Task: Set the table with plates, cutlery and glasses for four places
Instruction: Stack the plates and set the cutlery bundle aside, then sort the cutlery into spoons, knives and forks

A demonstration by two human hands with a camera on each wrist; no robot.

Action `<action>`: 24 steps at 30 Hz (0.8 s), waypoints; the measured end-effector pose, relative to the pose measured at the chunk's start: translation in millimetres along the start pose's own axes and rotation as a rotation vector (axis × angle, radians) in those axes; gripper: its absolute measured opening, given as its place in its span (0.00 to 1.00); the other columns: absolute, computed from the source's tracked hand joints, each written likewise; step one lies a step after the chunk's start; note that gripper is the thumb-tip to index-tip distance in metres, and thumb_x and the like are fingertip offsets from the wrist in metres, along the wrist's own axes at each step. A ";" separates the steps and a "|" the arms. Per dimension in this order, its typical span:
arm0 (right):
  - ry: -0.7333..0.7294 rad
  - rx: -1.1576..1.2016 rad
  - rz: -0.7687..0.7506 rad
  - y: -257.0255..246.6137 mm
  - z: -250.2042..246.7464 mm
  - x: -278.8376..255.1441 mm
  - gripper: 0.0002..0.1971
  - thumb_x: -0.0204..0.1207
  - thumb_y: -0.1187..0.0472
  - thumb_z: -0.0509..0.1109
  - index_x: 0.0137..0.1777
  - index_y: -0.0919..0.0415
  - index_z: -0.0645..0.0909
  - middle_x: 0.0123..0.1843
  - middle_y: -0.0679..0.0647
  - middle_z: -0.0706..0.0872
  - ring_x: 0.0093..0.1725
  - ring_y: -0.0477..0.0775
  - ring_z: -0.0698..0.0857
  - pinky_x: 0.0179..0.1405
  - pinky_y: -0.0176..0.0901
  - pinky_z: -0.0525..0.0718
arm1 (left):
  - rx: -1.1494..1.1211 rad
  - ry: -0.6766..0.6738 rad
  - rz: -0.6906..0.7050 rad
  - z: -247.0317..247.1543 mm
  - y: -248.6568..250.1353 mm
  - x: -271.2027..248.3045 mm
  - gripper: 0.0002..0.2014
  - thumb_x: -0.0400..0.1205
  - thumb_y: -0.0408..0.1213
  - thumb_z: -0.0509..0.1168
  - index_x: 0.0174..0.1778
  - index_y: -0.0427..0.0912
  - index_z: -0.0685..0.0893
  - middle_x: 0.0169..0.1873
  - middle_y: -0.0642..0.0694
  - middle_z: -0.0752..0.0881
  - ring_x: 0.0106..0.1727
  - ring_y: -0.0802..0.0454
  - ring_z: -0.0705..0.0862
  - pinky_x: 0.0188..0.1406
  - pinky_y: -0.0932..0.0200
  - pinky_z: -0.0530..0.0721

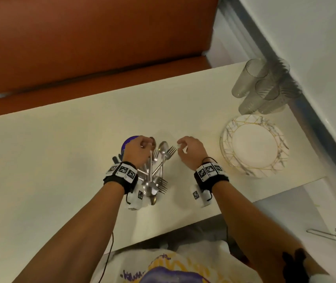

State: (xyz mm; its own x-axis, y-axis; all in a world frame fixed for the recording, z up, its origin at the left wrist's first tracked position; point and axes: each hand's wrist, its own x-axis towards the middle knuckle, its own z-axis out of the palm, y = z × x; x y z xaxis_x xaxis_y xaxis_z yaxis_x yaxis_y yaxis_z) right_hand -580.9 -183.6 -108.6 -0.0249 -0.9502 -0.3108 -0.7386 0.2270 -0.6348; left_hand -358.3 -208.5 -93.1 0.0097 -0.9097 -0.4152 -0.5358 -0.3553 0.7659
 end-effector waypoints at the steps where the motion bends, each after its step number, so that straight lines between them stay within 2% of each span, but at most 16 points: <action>1: -0.049 -0.002 0.023 -9.8 6.5 2.1 0.14 0.78 0.54 0.71 0.63 0.53 0.81 0.52 0.48 0.85 0.53 0.51 0.82 0.60 0.55 0.84 | -0.006 0.027 -0.007 -8.5 -9.0 -3.3 0.08 0.87 0.34 0.67 0.55 0.49 0.89 0.44 0.52 0.90 0.43 0.58 0.88 0.46 0.61 0.88; 3: -0.106 -0.022 0.070 -26.0 17.8 6.0 0.20 0.79 0.51 0.71 0.69 0.56 0.78 0.59 0.54 0.83 0.58 0.55 0.82 0.62 0.52 0.83 | -0.015 0.060 -0.024 -22.4 -20.9 -10.3 0.09 0.86 0.33 0.66 0.55 0.49 0.90 0.42 0.54 0.91 0.41 0.59 0.89 0.41 0.67 0.84; 6: -0.053 -0.075 0.127 -38.7 31.2 11.2 0.24 0.80 0.51 0.72 0.73 0.60 0.74 0.69 0.60 0.75 0.65 0.60 0.79 0.60 0.45 0.77 | -0.066 0.080 -0.053 -37.0 -33.0 -17.9 0.09 0.87 0.31 0.65 0.55 0.46 0.90 0.42 0.53 0.91 0.40 0.61 0.88 0.30 0.75 0.81; 7: -0.036 -0.098 0.143 -40.4 34.5 12.8 0.25 0.80 0.51 0.72 0.73 0.60 0.75 0.70 0.61 0.72 0.66 0.61 0.78 0.61 0.45 0.78 | -0.082 0.084 -0.059 -40.5 -36.1 -19.7 0.09 0.87 0.31 0.65 0.55 0.46 0.90 0.43 0.51 0.91 0.41 0.59 0.89 0.29 0.77 0.80; 9: -0.043 -0.170 0.165 -43.1 38.5 15.7 0.25 0.78 0.47 0.73 0.71 0.59 0.76 0.71 0.60 0.70 0.68 0.62 0.76 0.63 0.50 0.80 | -0.077 0.089 -0.053 -46.0 -41.9 -21.3 0.09 0.86 0.33 0.66 0.56 0.47 0.90 0.43 0.51 0.91 0.44 0.58 0.90 0.31 0.76 0.80; 11: -0.046 -0.259 0.180 -46.6 39.6 20.2 0.25 0.78 0.43 0.70 0.69 0.57 0.78 0.70 0.60 0.71 0.68 0.62 0.75 0.64 0.55 0.82 | -0.086 0.097 -0.054 -50.2 -46.1 -23.3 0.09 0.86 0.33 0.65 0.56 0.47 0.90 0.41 0.53 0.91 0.42 0.61 0.89 0.33 0.77 0.79; 13: -0.068 -0.324 0.204 -53.0 38.5 25.2 0.26 0.77 0.39 0.67 0.67 0.56 0.80 0.69 0.59 0.74 0.68 0.61 0.76 0.65 0.58 0.81 | -0.099 0.097 -0.061 -52.6 -48.4 -23.9 0.10 0.86 0.32 0.64 0.56 0.46 0.89 0.41 0.52 0.92 0.41 0.64 0.88 0.31 0.79 0.79; 16: -0.112 -0.374 0.244 -61.2 37.9 33.1 0.24 0.75 0.39 0.69 0.63 0.54 0.83 0.66 0.57 0.78 0.68 0.61 0.77 0.68 0.58 0.77 | -0.101 0.090 -0.060 -55.7 -46.6 -23.4 0.10 0.86 0.33 0.64 0.56 0.46 0.89 0.43 0.50 0.93 0.41 0.63 0.89 0.32 0.78 0.80; 18: -0.070 -0.328 0.292 -66.2 36.0 36.1 0.19 0.72 0.39 0.69 0.54 0.51 0.86 0.60 0.53 0.82 0.65 0.60 0.79 0.67 0.58 0.78 | -0.106 0.092 -0.056 -56.5 -44.9 -21.3 0.10 0.87 0.33 0.63 0.57 0.46 0.89 0.43 0.52 0.92 0.40 0.63 0.88 0.30 0.79 0.79; 20: -0.025 -0.249 0.342 -67.1 35.7 40.1 0.17 0.71 0.37 0.64 0.44 0.48 0.87 0.53 0.50 0.85 0.60 0.58 0.79 0.63 0.58 0.80 | -0.108 0.099 -0.050 -58.2 -41.7 -19.5 0.09 0.87 0.33 0.65 0.56 0.46 0.89 0.43 0.53 0.90 0.40 0.64 0.87 0.29 0.79 0.79; 22: -0.011 -0.171 0.380 -65.5 34.8 45.3 0.21 0.69 0.36 0.61 0.37 0.49 0.88 0.44 0.49 0.89 0.56 0.58 0.82 0.59 0.56 0.83 | -0.118 0.098 -0.051 -60.1 -38.5 -17.5 0.08 0.87 0.33 0.65 0.55 0.47 0.89 0.43 0.53 0.90 0.41 0.62 0.88 0.30 0.77 0.82; 24: -0.006 -0.092 0.402 -68.6 28.7 46.5 0.20 0.70 0.37 0.65 0.31 0.51 0.87 0.37 0.47 0.88 0.54 0.60 0.85 0.57 0.56 0.86 | -0.122 0.092 -0.044 -61.5 -36.0 -12.4 0.09 0.86 0.33 0.65 0.55 0.46 0.89 0.45 0.50 0.92 0.45 0.55 0.91 0.37 0.67 0.88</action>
State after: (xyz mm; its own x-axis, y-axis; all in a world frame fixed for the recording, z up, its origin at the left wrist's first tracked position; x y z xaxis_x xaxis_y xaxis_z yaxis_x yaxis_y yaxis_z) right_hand -512.0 -237.3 -99.8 -0.3196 -0.7884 -0.5256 -0.7281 0.5593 -0.3963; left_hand -287.2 -197.6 -85.3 0.1107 -0.9066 -0.4071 -0.4266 -0.4133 0.8045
